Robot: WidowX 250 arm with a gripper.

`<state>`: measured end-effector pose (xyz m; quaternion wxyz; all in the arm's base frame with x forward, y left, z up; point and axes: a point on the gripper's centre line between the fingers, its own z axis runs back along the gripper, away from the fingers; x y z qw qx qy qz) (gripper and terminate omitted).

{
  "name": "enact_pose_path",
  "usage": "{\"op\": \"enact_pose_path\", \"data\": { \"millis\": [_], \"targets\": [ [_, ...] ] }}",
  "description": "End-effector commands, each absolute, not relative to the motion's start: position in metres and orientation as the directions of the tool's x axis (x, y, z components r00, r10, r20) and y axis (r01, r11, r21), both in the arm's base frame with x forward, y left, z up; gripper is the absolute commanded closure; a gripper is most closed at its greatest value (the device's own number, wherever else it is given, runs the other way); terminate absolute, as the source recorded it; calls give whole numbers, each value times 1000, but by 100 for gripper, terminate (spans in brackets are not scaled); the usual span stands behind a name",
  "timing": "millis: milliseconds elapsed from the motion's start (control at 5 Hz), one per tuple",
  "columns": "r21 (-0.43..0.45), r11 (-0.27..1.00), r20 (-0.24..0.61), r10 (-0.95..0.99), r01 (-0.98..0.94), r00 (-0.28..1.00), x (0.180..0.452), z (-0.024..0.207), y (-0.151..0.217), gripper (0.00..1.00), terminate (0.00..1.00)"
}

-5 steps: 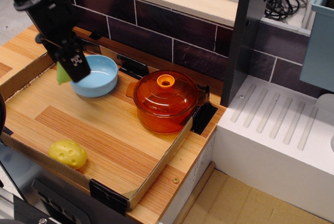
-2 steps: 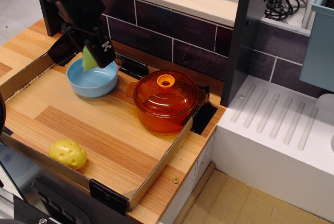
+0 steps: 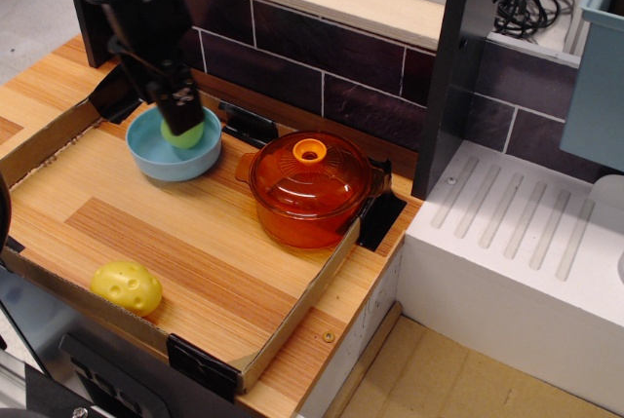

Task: Put pear in bowl

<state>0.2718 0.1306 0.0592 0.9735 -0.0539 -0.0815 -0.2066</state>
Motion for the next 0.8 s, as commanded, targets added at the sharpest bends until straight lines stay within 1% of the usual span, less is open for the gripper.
{"op": "enact_pose_path", "data": {
  "millis": [0,200,400,600],
  "targets": [
    [-64,910,321,-371,410,871,264,137,121,0,0],
    [-61,917,242,-370,395,897,256,151,111,0,0],
    [-61,917,242,-370,395,897,256,151,111,0,0],
    [-61,917,242,-370,395,897,256,151,111,0,100]
  ]
}}
